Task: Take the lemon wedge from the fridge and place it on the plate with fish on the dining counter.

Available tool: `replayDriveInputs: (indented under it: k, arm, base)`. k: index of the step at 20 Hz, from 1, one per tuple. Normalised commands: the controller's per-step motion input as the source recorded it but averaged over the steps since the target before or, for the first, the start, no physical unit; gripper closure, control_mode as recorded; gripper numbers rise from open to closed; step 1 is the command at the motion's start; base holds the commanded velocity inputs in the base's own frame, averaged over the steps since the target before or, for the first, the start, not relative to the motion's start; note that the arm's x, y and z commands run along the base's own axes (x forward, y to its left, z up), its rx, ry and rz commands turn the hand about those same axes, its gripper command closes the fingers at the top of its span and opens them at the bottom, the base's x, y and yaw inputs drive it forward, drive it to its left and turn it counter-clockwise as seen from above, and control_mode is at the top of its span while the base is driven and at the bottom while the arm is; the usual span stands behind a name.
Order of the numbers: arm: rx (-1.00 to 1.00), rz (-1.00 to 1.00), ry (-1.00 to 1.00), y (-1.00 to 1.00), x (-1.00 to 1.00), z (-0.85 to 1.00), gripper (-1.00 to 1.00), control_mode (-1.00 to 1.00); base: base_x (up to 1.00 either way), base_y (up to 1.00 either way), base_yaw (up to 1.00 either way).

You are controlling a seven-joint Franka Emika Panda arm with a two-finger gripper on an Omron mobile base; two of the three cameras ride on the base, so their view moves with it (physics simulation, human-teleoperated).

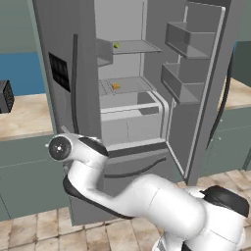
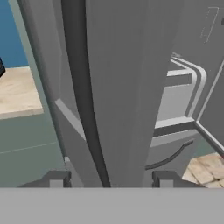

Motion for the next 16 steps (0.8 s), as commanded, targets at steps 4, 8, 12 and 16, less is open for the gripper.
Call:
replayDriveInputs:
  k: [4, 8, 12, 16]
  arm:
    - [0.10, 0.01, -0.06, -0.79, -1.00, 0.20, -1.00, -1.00]
    - [0.20, 0.10, 0.00, -1.00, -0.83, 0.29, -1.00, -1.00]
    - [0.22, 0.10, 0.10, -1.00, -0.37, 0.29, -1.00, -1.00]
    - [0.23, 0.11, 0.16, -1.00, -0.04, 0.50, -1.00, -1.00]
  base:
    - [0.00, 0.00, 0.00]
    - [0.00, 0.00, 0.00]
    - [0.00, 0.00, 0.00]
    - [0.00, 0.00, 0.00]
